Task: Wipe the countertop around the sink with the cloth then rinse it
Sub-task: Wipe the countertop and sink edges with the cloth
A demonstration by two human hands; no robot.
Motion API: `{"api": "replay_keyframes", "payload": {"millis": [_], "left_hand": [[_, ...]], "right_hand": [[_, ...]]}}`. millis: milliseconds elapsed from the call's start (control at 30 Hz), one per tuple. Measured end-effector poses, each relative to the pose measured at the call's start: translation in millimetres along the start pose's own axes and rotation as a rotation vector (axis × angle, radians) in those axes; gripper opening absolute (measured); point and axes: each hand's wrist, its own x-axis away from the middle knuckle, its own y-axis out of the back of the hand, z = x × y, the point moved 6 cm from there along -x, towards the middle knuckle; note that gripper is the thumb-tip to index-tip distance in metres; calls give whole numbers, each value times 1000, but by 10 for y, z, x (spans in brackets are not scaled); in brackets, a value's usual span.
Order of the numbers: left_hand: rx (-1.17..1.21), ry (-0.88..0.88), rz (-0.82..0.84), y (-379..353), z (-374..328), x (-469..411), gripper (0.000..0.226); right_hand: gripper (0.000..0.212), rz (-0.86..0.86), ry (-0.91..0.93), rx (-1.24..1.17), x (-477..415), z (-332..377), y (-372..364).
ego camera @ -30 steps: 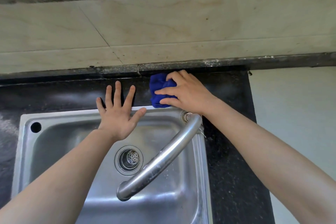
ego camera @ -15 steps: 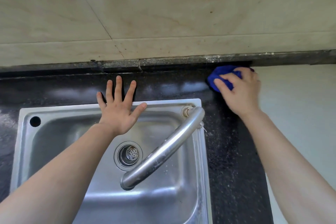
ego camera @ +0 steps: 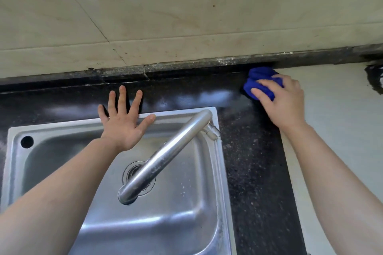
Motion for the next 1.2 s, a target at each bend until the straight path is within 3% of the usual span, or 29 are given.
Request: {"api": "replay_keyframes", "payload": {"millis": [133, 400, 500, 667, 767, 900, 967, 1067, 1200], "left_hand": [[-23, -2, -13, -12, 17, -14, 84], [-21, 21, -46, 46, -12, 14, 102], [-18, -10, -136, 43, 15, -10, 94], [1, -2, -138, -62, 109, -82, 82], [-30, -3, -143, -42, 71, -73, 80], [22, -43, -70, -57, 126, -153, 88], [96, -13, -130, 8, 83, -87, 99], [73, 32, -177, 96, -80, 117, 90], [148, -52, -118, 11, 66, -87, 112]], "right_hand": [[54, 1, -141, 85, -37, 33, -54], [41, 107, 114, 64, 201, 849, -417], [36, 112, 86, 19, 742, 684, -291], [34, 196, 42, -35, 2273, 518, -113], [36, 238, 46, -32, 2699, 531, -75], [37, 217, 151, 9, 2189, 513, -91], [42, 177, 84, 45, 1754, 537, -167], [46, 174, -80, 57, 1336, 659, -326], [42, 124, -132, 40, 1889, 659, -296]]}}
